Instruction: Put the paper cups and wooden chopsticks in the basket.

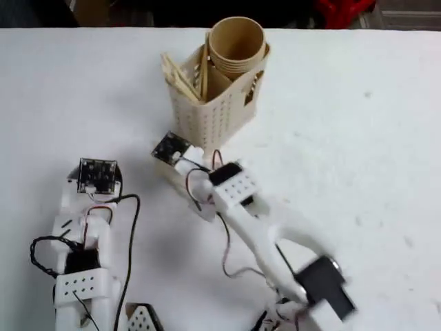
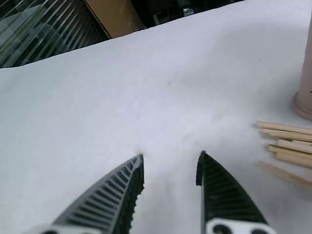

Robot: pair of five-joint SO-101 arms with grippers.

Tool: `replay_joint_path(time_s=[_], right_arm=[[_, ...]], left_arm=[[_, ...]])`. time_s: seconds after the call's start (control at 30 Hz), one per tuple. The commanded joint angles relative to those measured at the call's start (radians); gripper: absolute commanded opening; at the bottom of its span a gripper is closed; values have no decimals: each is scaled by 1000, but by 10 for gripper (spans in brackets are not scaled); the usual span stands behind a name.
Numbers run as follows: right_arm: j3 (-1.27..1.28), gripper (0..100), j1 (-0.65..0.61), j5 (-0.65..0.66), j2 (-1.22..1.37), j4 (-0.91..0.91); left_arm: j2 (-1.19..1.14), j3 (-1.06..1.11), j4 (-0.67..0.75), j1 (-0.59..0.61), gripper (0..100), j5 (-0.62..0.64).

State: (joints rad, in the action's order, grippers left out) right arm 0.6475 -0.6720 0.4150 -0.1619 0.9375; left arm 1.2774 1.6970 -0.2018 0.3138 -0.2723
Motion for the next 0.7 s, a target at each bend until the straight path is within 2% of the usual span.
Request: replay_joint_path(time_s=[0.0,0.23,0.37,0.53,0.6,0.67], right_arm=[[49,17,7,-12,-232,10],[74,17,1,-12,-671,-5],[5,17,8,-14,-831,-125],[-163,17,10,-12,-754,-246],[-232,17,8,-8,-668,-193],[-273,17,1,-5,-579,-54]], left_arm=[[15,0,-3,-10,190,8],[15,0,-3,-10,190,8],[15,0,-3,-10,190,8],[15,0,-3,-10,190,8],[15,0,-3,-10,190,8],[15,0,-3,-8,190,8]])
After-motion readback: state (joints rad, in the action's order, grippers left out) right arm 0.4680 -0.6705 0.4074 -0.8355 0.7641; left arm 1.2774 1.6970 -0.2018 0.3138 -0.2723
